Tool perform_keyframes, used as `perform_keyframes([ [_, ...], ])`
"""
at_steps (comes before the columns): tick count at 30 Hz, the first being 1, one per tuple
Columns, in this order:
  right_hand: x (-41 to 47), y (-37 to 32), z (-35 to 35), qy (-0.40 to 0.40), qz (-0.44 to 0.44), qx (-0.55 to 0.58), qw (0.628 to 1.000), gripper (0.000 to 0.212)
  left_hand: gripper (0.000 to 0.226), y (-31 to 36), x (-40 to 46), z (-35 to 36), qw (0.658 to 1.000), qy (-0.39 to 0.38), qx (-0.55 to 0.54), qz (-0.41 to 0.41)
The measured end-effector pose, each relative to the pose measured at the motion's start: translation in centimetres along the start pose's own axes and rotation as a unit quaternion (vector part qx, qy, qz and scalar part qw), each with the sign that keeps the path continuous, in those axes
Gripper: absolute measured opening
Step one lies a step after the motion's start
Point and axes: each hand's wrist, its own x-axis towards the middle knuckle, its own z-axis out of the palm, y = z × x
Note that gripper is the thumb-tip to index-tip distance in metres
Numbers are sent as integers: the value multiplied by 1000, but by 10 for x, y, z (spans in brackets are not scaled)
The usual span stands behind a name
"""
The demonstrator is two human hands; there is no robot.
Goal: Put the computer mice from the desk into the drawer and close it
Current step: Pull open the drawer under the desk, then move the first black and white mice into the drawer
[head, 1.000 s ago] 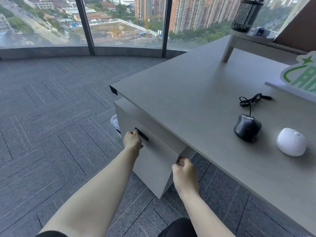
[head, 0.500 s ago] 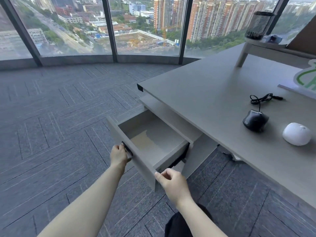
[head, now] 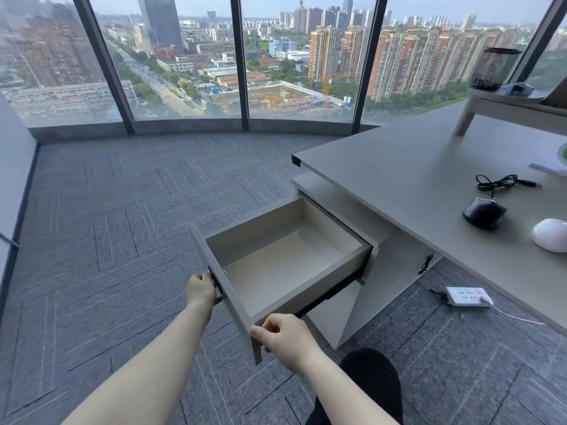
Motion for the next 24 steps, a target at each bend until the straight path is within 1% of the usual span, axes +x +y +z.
perform_keyframes([
  [2,-7,-5,2,-3,1,-8,1000,32,20,4,-9,-4,999,25,46,13],
  [4,-15,-12,-7,18,-9,11,1000,33,17,16,-25,-6,986,94,127,60],
  [5,-18,-14,-19,48,-21,29,998,32,22,24,-33,-4,975,123,154,99],
  [6,-23,-18,-36,89,-36,47,994,30,29,34,-45,1,967,131,162,150],
  [7,-27,-21,-58,138,-53,60,987,25,33,46,-56,10,960,118,155,202],
  [9,-34,-22,-108,245,-78,65,964,16,31,70,-80,39,944,55,141,293],
  [11,-45,-18,-164,343,-90,52,934,13,26,93,-111,81,927,-13,132,351],
  [14,-61,0,-245,461,-60,26,885,18,23,115,-162,154,884,-137,157,420],
  [16,-68,21,-293,516,-14,-4,856,30,25,120,-192,204,852,-223,189,434],
  [17,-70,32,-313,525,11,-30,850,37,26,122,-206,227,839,-254,204,436],
  [20,-70,60,-357,515,80,-104,847,56,36,127,-243,290,803,-316,253,437],
  [22,-68,74,-375,504,136,-135,842,60,47,127,-260,326,785,-344,292,425],
  [24,-62,85,-388,479,184,-168,842,60,58,127,-270,357,778,-359,319,406],
])
